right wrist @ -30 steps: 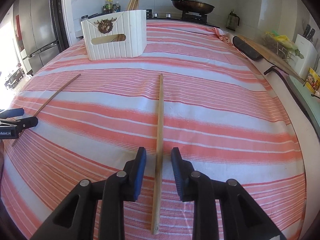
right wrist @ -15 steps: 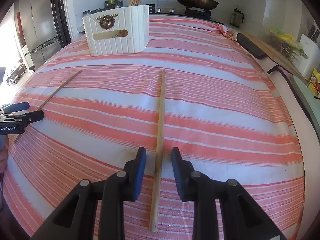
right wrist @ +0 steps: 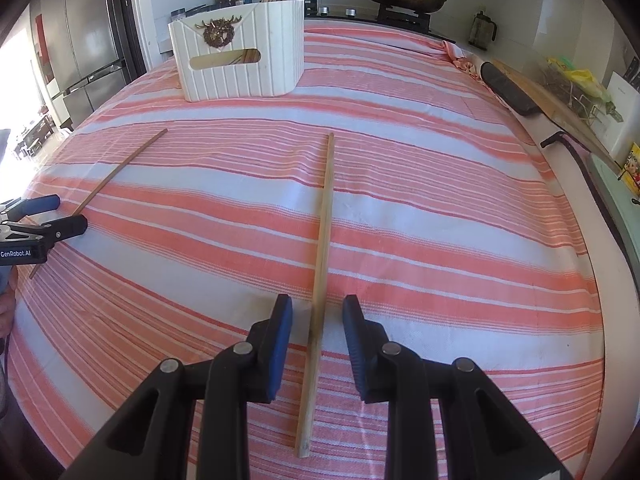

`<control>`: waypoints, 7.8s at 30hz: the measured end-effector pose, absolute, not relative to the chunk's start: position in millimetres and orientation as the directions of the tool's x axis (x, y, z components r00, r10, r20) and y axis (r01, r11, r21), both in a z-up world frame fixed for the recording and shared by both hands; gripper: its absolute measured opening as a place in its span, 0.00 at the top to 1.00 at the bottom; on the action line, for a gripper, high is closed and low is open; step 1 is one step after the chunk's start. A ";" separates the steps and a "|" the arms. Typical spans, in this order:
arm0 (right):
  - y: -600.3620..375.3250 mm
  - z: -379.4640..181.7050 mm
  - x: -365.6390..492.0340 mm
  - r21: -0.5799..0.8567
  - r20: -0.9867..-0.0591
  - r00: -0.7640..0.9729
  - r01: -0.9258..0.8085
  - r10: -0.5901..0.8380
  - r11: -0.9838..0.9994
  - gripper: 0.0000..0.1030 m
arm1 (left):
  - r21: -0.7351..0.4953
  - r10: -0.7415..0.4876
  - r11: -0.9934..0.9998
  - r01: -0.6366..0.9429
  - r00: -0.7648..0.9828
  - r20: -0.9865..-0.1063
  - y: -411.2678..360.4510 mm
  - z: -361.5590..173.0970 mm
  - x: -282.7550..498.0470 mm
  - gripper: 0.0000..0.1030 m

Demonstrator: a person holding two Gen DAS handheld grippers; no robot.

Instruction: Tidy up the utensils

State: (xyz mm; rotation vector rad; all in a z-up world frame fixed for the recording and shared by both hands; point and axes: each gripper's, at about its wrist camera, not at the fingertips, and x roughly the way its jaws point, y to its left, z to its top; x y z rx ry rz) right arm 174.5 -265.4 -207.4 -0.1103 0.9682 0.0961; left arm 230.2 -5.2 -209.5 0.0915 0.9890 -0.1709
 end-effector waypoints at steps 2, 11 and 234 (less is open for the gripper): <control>-265.4 -206.9 175.2 -0.050 -0.828 0.559 -0.132 0.033 0.990 0.74 | 0.000 -0.101 0.983 0.185 0.537 -0.838 -5.6 -209.7 230.3 0.00; -266.5 -207.0 179.7 -0.044 -0.835 0.549 -0.147 0.044 0.988 0.74 | -0.004 -0.107 0.981 0.195 0.517 -0.849 -6.2 -209.1 231.3 0.00; -188.2 9.1 97.0 -0.071 -0.389 0.918 -0.109 0.073 0.992 0.12 | 0.034 -0.006 0.999 0.025 0.883 -0.470 -19.4 4.0 131.8 0.00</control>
